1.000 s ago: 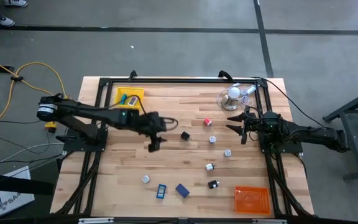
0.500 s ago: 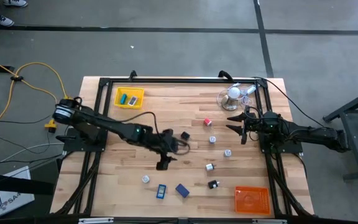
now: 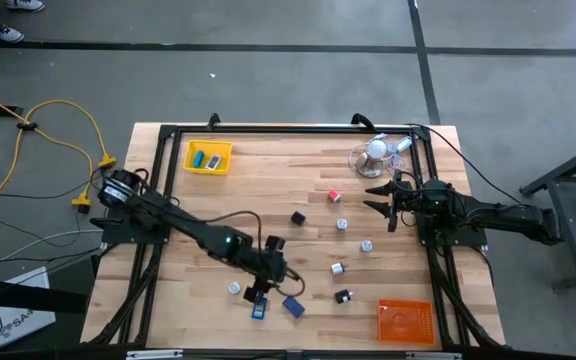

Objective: Pick & Place Office items
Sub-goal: Put the dark blue digital timer into the yellow bin

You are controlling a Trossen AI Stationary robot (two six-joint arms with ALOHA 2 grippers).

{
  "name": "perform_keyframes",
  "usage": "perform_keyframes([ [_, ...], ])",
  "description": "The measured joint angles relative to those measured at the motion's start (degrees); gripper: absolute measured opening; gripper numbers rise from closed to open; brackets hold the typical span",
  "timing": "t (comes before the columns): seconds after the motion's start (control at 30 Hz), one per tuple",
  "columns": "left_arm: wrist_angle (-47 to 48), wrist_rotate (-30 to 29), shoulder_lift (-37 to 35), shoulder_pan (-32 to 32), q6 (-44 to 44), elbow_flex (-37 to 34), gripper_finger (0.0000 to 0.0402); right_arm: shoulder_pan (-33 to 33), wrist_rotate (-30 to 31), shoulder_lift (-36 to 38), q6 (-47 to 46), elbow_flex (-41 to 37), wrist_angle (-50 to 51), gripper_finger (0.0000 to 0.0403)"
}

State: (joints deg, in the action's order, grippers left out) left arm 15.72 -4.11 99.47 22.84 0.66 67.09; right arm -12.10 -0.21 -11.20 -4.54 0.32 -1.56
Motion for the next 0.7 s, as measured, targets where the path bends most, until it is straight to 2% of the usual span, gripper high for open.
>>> perform_keyframes([
  [0.17,-1.69,-1.99,2.81,2.05,-1.33,0.00,0.0221,-0.02,0.00,-0.01,0.02,-0.01,0.02,0.0158],
  [0.43,-5.77,0.94,5.85,2.89,-4.56,0.00,0.0221,0.00,0.00,0.00,0.02,-0.01,0.02,0.0158],
  [0.7,-7.34,1.28,6.68,3.71,-6.59,0.15,0.0221,-0.02,0.00,0.00,0.01,-0.01,-0.04,0.0158],
])
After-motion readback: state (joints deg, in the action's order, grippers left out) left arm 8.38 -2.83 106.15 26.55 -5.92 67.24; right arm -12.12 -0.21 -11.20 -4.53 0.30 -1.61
